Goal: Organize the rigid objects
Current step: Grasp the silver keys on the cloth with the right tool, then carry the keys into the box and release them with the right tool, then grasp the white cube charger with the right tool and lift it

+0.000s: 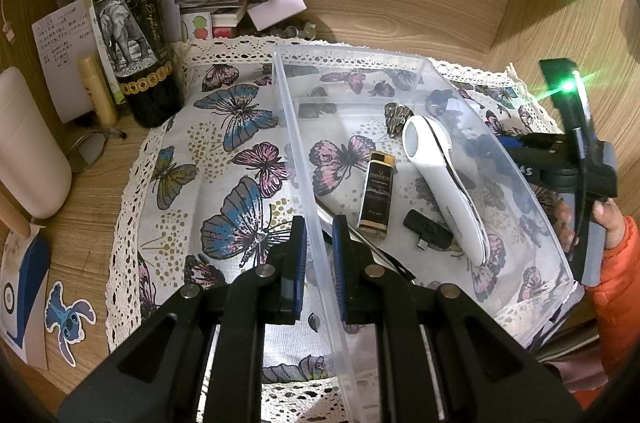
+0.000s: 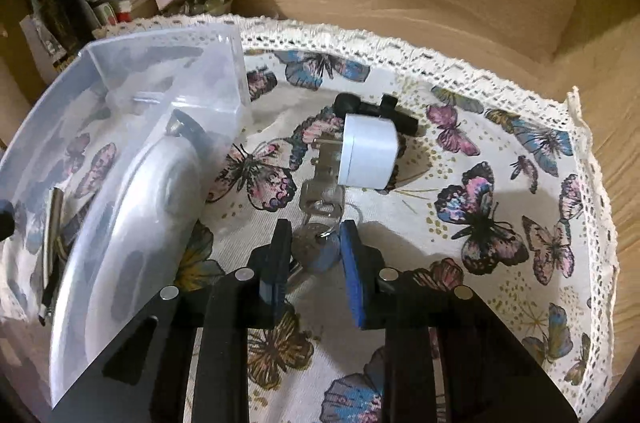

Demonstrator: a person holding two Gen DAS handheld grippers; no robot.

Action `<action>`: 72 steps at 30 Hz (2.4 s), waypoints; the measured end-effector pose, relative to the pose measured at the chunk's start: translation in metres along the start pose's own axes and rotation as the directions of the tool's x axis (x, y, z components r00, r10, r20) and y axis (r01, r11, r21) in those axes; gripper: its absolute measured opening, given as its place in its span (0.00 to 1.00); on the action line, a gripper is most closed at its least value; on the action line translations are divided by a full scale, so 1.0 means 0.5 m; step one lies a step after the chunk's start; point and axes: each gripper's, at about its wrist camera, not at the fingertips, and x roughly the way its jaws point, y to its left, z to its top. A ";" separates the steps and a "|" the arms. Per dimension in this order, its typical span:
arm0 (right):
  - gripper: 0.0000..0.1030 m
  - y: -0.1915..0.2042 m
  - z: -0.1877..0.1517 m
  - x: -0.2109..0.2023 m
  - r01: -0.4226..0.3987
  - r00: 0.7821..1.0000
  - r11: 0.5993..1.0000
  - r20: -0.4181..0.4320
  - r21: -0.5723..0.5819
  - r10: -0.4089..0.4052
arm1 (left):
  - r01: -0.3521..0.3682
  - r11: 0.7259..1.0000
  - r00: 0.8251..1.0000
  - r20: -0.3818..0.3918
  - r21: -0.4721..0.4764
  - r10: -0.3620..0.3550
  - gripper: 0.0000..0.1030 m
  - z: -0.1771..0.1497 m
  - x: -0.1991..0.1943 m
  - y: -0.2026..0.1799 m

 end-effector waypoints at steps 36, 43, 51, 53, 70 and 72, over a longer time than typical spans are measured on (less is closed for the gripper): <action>0.22 0.175 0.068 -0.230 -0.164 0.938 0.966 0.272 -0.201 0.215 | 0.002 1.000 1.000 0.001 0.000 -0.002 0.12 -0.001 -0.001 0.000; 0.22 0.200 0.052 -0.168 -0.195 0.956 0.955 0.174 -0.225 0.236 | 0.001 1.000 1.000 0.002 0.000 -0.001 0.12 -0.001 -0.001 -0.001; 0.22 0.198 0.048 -0.116 -0.238 0.962 0.952 0.086 -0.193 0.258 | 0.007 1.000 1.000 0.000 -0.001 -0.007 0.12 -0.001 -0.001 -0.001; 0.23 0.194 0.049 -0.108 -0.256 0.960 0.950 0.064 -0.179 0.271 | 0.007 1.000 1.000 0.000 0.000 -0.007 0.12 -0.001 -0.001 0.000; 0.38 0.127 0.084 -0.176 -0.146 0.971 0.982 0.175 -0.119 0.165 | 0.008 1.000 1.000 0.001 0.001 -0.008 0.12 -0.002 -0.001 0.000; 0.42 0.102 0.092 -0.183 -0.109 0.972 0.990 0.197 -0.090 0.125 | 0.008 1.000 1.000 0.001 0.000 -0.008 0.12 -0.002 -0.001 0.000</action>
